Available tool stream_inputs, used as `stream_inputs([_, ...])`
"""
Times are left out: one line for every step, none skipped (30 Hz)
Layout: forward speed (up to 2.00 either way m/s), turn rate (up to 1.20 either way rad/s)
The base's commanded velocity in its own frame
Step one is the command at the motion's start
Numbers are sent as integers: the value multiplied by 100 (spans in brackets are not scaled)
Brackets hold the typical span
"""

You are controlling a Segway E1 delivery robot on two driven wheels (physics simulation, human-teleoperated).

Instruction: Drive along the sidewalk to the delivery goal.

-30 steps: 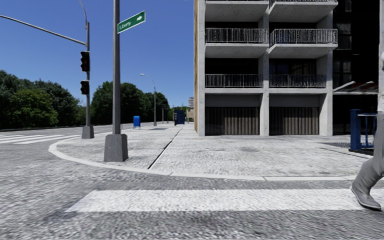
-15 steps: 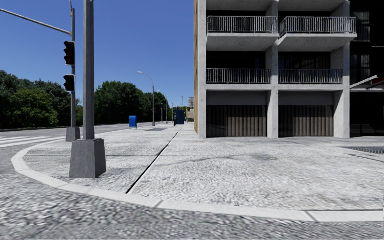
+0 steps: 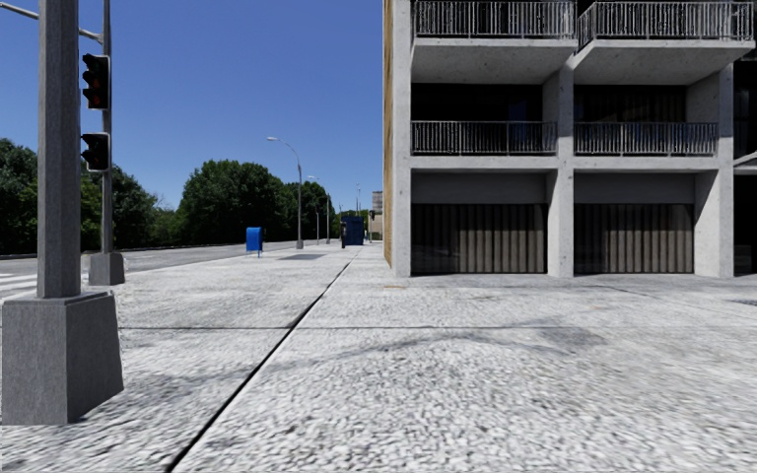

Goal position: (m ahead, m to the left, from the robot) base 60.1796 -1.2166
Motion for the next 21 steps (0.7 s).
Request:
stream_inputs([200,0])
stream_inputs([200,0])
stream_inputs([200,0])
stream_inputs([200,0])
stream_inputs([200,0])
stream_inputs([200,0])
stream_inputs([200,0])
stream_inputs([200,0])
stream_inputs([200,0])
stream_inputs([200,0])
stream_inputs([200,0])
stream_inputs([200,0])
stream_inputs([200,0])
stream_inputs([200,0])
stream_inputs([200,0])
stream_inputs([200,0])
stream_inputs([200,0])
stream_inputs([200,0])
stream_inputs([200,0])
stream_inputs([200,0])
stream_inputs([200,0])
